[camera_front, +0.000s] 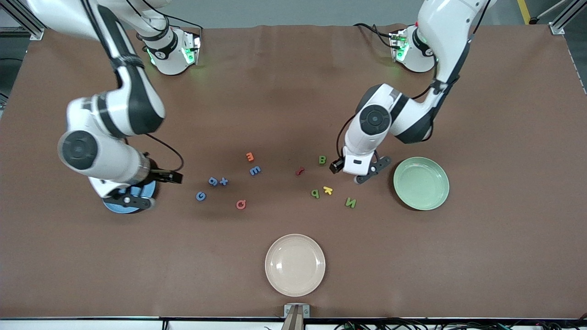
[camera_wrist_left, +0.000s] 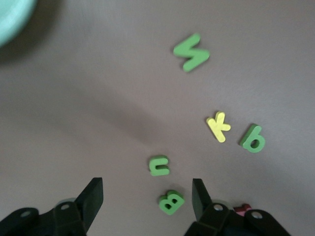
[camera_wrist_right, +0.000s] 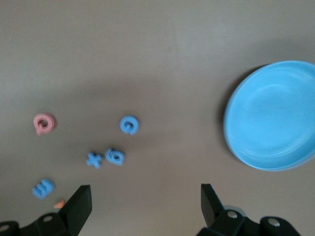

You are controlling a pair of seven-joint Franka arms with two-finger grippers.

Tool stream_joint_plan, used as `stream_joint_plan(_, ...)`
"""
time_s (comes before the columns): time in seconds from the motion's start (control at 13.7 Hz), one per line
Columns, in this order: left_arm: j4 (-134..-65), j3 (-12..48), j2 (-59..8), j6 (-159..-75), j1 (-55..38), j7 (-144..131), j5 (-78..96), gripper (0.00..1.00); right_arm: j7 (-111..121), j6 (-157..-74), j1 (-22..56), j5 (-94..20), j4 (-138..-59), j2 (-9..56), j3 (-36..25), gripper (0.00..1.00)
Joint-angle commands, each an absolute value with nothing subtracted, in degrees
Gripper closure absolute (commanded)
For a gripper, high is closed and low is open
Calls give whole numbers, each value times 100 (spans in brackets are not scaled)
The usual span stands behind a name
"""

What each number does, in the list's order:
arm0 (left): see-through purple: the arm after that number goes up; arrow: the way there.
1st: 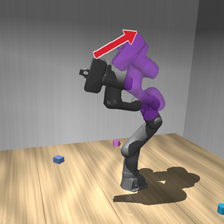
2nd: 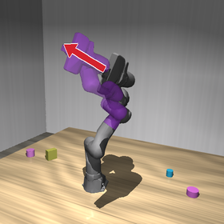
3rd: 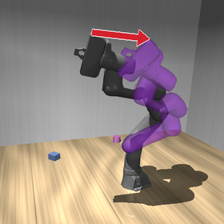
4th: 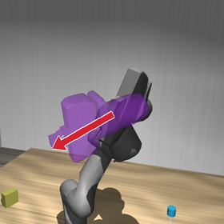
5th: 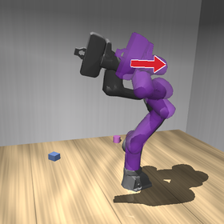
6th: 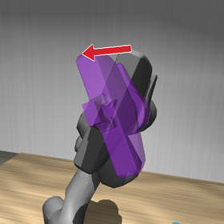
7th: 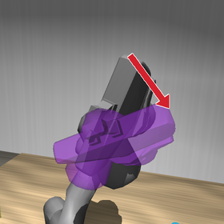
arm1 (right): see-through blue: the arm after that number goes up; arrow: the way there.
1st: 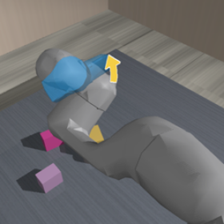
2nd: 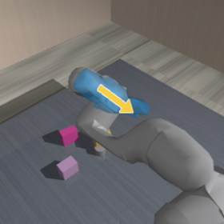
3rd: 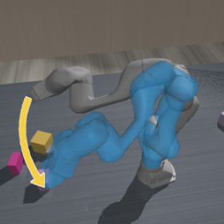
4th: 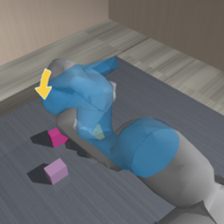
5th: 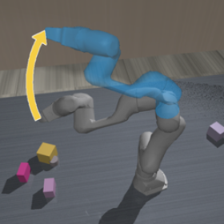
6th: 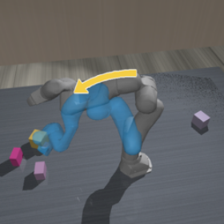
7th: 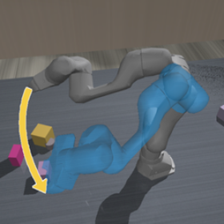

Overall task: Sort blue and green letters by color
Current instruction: 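Grasp the blue 9 with the right gripper while the left gripper grasps green u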

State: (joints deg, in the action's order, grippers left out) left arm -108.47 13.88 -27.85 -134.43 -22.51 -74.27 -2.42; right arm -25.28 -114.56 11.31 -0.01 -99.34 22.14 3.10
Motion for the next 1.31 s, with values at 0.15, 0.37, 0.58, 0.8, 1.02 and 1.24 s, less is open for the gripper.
stream_joint_plan(0.15,-10758,1371,-3260,-13904,-2364,-8857,-1088,19,-3460,-12522,1493,-88,-10310,2715,281,4)
stream_joint_plan(0.37,-10714,1371,-3427,-13983,-2391,-9096,-1195,19,-3560,-12980,1459,-88,-10318,3145,281,8)
stream_joint_plan(0.58,-10635,1371,-3638,-14141,-2513,-9342,-1204,19,-3560,-13236,1433,-88,-10318,3392,281,17)
stream_joint_plan(0.8,-10661,1380,-3700,-14159,-2514,-9352,-1204,23,-3560,-13430,1380,-88,-10318,3577,281,27)
stream_joint_plan(1.02,-10696,1380,-3700,-14142,-2479,-9308,-1213,36,-3542,-13438,1371,-88,-10318,3586,281,37)
stream_joint_plan(1.24,-10696,1389,-3718,-14124,-2470,-9264,-1213,74,-3507,-13491,1310,-88,-10318,3656,281,41)
